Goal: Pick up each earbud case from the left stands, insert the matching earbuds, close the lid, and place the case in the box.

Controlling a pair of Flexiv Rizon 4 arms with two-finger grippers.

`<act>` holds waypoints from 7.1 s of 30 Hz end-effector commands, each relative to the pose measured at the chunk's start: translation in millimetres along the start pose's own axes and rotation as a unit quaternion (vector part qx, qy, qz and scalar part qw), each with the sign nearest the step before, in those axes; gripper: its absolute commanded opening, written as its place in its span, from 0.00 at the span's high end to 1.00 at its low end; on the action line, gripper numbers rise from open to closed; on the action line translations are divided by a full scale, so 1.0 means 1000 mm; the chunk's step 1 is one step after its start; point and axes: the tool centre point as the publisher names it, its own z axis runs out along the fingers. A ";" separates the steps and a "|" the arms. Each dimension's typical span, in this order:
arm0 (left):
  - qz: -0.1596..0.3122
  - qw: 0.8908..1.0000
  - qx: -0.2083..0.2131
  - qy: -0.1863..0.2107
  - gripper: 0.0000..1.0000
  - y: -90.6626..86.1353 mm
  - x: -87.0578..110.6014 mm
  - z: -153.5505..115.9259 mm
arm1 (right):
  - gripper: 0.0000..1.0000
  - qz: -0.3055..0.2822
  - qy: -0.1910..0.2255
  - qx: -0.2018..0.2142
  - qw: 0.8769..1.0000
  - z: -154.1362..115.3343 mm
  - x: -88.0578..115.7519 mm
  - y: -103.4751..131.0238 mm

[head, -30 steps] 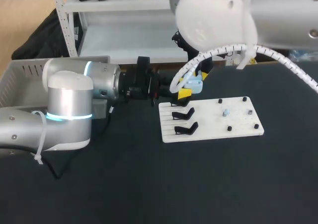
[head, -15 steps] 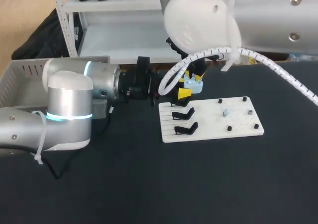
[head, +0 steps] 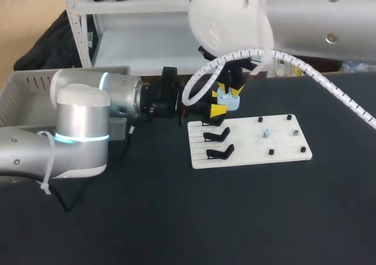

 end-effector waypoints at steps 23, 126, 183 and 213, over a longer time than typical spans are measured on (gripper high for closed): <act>0.001 1.000 0.000 -0.001 1.00 0.000 0.001 0.000 | 1.00 0.006 0.014 0.006 1.000 0.007 -0.004 0.004; 0.018 1.000 0.019 -0.009 1.00 -0.037 0.015 -0.043 | 0.38 -0.213 -0.032 -0.197 0.956 0.120 -0.045 -0.075; 0.018 1.000 0.019 -0.009 1.00 -0.037 0.015 -0.043 | 0.68 -0.177 -0.003 -0.199 0.964 0.180 -0.072 -0.046; 0.018 1.000 0.019 -0.009 1.00 -0.037 0.015 -0.043 | 1.00 -0.178 0.005 -0.195 0.964 0.179 -0.072 -0.043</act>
